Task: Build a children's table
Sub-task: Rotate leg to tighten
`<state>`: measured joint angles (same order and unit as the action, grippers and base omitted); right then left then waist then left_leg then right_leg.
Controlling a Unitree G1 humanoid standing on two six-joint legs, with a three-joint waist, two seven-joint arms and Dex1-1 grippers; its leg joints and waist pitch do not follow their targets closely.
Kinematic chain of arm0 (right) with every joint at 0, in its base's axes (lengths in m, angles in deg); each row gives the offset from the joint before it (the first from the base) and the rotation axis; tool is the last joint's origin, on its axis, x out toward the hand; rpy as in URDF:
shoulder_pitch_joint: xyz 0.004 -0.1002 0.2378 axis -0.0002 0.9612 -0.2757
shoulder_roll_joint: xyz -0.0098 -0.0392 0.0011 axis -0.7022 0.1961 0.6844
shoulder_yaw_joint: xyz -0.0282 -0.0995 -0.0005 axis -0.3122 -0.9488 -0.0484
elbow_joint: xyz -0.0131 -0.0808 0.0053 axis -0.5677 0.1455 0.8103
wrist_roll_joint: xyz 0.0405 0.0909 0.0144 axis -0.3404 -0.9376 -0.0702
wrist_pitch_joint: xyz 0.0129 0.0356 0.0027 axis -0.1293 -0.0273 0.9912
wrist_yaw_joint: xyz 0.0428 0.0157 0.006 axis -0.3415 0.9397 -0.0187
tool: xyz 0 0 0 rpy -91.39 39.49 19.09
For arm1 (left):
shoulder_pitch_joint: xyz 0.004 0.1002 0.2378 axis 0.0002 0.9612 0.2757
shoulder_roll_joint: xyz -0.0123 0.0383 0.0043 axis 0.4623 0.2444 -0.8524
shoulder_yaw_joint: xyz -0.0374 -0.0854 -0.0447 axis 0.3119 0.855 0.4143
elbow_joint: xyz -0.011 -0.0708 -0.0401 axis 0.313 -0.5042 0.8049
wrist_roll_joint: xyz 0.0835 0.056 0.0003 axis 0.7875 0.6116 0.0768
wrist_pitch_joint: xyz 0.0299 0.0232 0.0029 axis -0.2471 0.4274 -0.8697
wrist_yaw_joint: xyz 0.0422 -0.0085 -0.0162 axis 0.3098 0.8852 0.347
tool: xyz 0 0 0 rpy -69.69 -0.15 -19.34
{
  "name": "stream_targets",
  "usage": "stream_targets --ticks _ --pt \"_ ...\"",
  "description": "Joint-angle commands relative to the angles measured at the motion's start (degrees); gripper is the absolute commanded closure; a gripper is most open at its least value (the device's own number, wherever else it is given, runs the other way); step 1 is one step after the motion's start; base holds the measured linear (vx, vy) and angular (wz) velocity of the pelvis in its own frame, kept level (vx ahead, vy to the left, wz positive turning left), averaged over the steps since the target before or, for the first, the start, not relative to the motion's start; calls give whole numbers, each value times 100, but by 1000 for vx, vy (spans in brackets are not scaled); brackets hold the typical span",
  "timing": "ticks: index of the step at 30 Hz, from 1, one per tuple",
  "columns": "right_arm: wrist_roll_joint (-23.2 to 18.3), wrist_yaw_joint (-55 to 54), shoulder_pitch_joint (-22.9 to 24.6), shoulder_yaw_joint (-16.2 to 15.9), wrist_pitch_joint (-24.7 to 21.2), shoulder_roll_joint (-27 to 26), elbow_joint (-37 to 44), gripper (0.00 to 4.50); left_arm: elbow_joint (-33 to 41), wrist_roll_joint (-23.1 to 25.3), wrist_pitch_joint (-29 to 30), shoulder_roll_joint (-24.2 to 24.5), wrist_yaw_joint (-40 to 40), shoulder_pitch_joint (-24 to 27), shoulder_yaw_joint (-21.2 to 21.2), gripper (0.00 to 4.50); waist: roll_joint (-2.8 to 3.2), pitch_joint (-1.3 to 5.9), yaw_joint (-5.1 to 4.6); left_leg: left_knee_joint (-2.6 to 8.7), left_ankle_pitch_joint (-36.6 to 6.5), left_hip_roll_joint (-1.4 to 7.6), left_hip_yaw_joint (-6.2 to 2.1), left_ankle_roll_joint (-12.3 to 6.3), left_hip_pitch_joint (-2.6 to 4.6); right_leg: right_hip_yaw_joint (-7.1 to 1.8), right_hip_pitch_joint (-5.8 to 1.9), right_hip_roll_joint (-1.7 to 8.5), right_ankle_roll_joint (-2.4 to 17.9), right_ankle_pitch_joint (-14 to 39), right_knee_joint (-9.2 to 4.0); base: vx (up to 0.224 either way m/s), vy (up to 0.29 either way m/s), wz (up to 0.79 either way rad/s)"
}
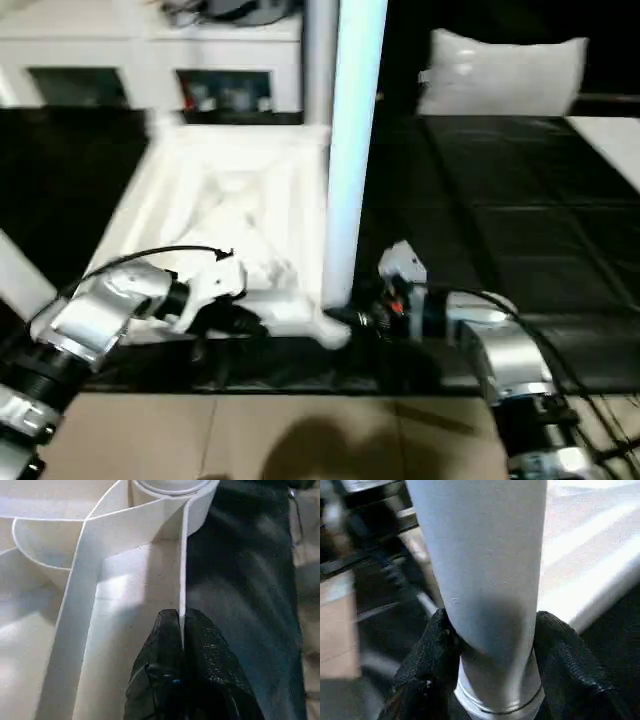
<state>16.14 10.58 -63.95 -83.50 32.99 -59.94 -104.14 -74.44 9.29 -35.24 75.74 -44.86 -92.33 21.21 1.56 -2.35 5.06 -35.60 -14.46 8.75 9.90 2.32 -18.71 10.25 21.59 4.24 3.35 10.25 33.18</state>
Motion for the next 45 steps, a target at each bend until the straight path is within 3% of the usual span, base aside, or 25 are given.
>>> stream_targets --ticks 1,3,4,5,6,7,8,9,15,19,23,25,29,34,37,40,41,43,45 --pt "236 -1085 -311 -386 -285 -807 -217 261 364 -157 258 -818 546 -150 -106 450 -35 246 -53 449 -932 477 -263 -128 -24 -306 -291 673 -368 3344 -791 0 0 0" --pt "417 -2106 -477 -181 -530 -1250 -501 261 273 -23 449 -1157 1107 -237 -19 450 10 246 -178 480 -1226 556 -325 -42 -23 -252 -312 678 -374 3204 -798 0 0 0" --pt "424 -2164 -486 -164 -545 -1275 -518 261 266 -16 459 -1174 1139 -243 -15 450 50 257 -265 480 -1429 584 -333 -10 49 -214 -310 702 -270 3037 -824 0 0 0" --pt "416 -2272 -511 -120 -558 -1337 -567 261 239 0 464 -1221 1226 -260 -1 450 49 281 -294 492 -1417 596 -353 -12 19 -224 -355 726 -225 2821 -783 0 0 0" --pt "365 -2700 -602 68 -554 -1589 -758 261 103 64 480 -1433 1633 -342 77 450 61 299 -322 535 -1361 644 -380 -53 -62 -279 -382 740 -157 2431 -699 0 0 0" --pt "324 -3033 -641 233 -443 -1766 -843 261 34 113 502 -1556 1853 -391 104 450 52 319 -324 506 -1148 619 -337 -42 -29 -338 -326 772 9 2153 -690 0 0 0" --pt "328 -3243 -656 318 -318 -1866 -885 261 1 147 475 -1617 1943 -416 97 450 39 337 -296 491 -871 588 -314 -55 -51 -372 -330 788 187 1938 -649 0 0 0" --pt "346 -3279 -654 323 -265 -1879 -885 205 -6 156 457 -1625 1957 -422 93 450 24 338 -284 491 -760 583 -309 -84 -63 -380 -332 786 226 1894 -630 0 0 0" --pt "335 -2996 -511 391 -105 -1734 -681 156 -60 322 282 -1409 1880 -431 37 450 43 371 -204 440 -39 603 -278 -383 -130 -448 -353 787 548 890 -425 0 0 0" --pt "301 -2146 -214 411 47 -930 -378 122 -183 499 -69 -983 1585 -361 -25 450 22 367 -92 420 -17 582 -246 -541 -134 -449 -354 763 399 1012 -426 0 0 0" --pt "173 -1378 -62 399 149 -321 -184 82 -243 528 -244 -734 1309 -342 -96 450 -6 352 22 436 -121 597 -235 -503 -109 -433 -330 749 306 1369 -467 0 0 0" --pt "64 -886 -1 435 204 48 -86 66 -258 516 -430 -563 1024 -318 -171 450 -3 333 69 440 -297 580 -221 -510 -89 -429 -319 732 147 1719 -525 0 0 0" --pt "20 -199 13 437 411 576 -2 39 -257 433 -819 -283 456 -278 -313 450 7 346 96 437 -254 585 -233 -476 -98 -413 -311 727 146 1676 -512 0 0 0" --pt "-160 1237 -36 165 699 1242 149 39 -400 389 -1650 172 -509 -334 -639 450 18 364 199 412 -175 600 -231 -645 -104 -410 -303 702 197 1383 -451 0 0 0" --pt "-210 1705 -110 -18 764 1395 97 39 -485 397 -1894 277 -789 -406 -723 450 3 362 248 414 -213 604 -213 -629 -97 -403 -300 712 216 1505 -465 0 0 0" --pt "-186 2038 -230 -170 796 1431 -28 56 -504 380 -2097 348 -1089 -469 -811 450 9 367 315 425 -201 624 -215 -544 -79 -409 -294 720 232 1619 -467 0 0 0" --pt "-206 2226 -309 -257 794 1423 -110 84 -507 382 -2178 386 -1229 -503 -864 450 1 372 324 429 -147 657 -231 -538 -74 -417 -287 720 264 1524 -443 0 0 0" --pt "-211 2291 -346 -293 822 1406 -155 94 -509 372 -2244 405 -1302 -518 -891 450 5 379 335 425 -93 674 -236 -535 -75 -429 -283 731 332 1376 -411 0 0 0" --pt "-221 2406 -414 -372 875 1324 -234 126 -469 344 -2323 427 -1426 -536 -942 450 -13 386 364 413 -60 649 -215 -531 -91 -435 -298 751 368 1331 -404 0 0 0"
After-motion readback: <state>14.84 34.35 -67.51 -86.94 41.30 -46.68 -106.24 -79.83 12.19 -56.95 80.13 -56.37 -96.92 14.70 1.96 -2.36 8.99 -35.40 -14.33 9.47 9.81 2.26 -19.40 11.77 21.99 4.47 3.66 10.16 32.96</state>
